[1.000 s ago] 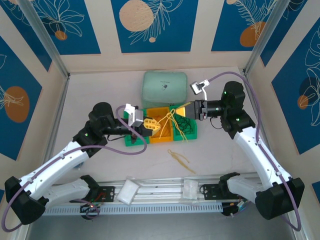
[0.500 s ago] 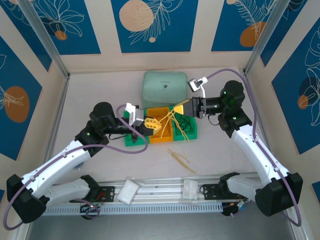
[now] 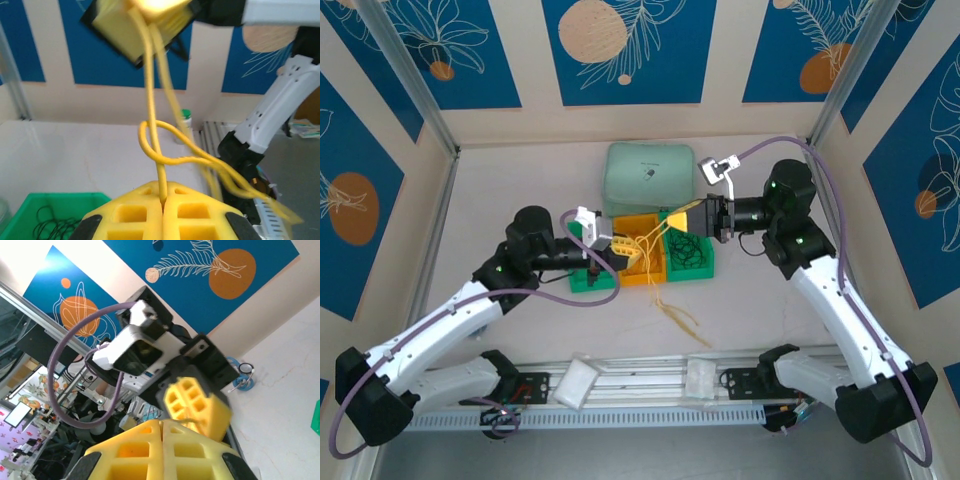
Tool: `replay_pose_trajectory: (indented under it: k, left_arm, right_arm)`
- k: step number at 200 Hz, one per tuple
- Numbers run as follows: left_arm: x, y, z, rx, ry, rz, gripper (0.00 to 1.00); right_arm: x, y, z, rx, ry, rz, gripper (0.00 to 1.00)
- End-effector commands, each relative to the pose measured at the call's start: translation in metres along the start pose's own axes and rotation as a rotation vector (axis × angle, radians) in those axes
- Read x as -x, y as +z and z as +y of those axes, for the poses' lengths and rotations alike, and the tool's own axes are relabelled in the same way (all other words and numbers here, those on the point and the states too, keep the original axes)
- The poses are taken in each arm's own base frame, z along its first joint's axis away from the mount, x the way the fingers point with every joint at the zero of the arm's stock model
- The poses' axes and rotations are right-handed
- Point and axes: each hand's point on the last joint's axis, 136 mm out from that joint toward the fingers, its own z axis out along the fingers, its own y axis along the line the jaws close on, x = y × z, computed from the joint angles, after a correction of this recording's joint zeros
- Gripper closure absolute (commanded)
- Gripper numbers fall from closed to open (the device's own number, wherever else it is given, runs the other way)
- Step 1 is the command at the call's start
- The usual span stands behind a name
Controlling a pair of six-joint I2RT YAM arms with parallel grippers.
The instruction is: Untangle the cables
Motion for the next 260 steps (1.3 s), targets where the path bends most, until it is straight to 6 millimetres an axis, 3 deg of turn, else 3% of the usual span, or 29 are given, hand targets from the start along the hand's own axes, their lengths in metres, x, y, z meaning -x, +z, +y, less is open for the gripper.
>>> replay_pose_trajectory:
  k: [1,70,104,137,169,199,237,260]
  left_arm:
    - [-0.026,-0.012,0.014,0.123,-0.011,0.081,1.00]
    - [-0.064,-0.028,0.040,0.312,-0.017,0.193,1.00]
    - [-0.104,-0.044,0.056,0.430,-0.051,0.361,1.00]
    - [-0.138,-0.058,0.050,0.457,-0.126,0.464,0.97]
    - [-0.152,-0.065,0.034,0.443,-0.223,0.460,0.82]
    - [-0.158,-0.064,0.031,0.445,-0.304,0.432,0.77]
    - [-0.175,-0.071,0.030,0.492,-0.399,0.477,0.77]
    - [-0.170,-0.077,0.034,0.539,-0.406,0.460,0.82]
  right_arm:
    - [-0.006,0.000,0.000,-0.065,-0.013,0.002,1.00]
    - [-0.015,0.042,-0.056,-0.162,0.070,0.055,1.00]
    - [-0.013,0.045,-0.069,-0.214,0.071,0.054,1.00]
    - [-0.024,0.047,-0.080,-0.236,0.104,0.095,1.00]
    - [-0.043,0.050,-0.095,-0.284,0.143,0.146,1.00]
    - [-0.060,0.053,-0.112,-0.310,0.191,0.181,1.00]
    - [-0.075,0.057,-0.132,-0.350,0.219,0.214,1.00]
    - [-0.078,0.058,-0.143,-0.397,0.216,0.233,1.00]
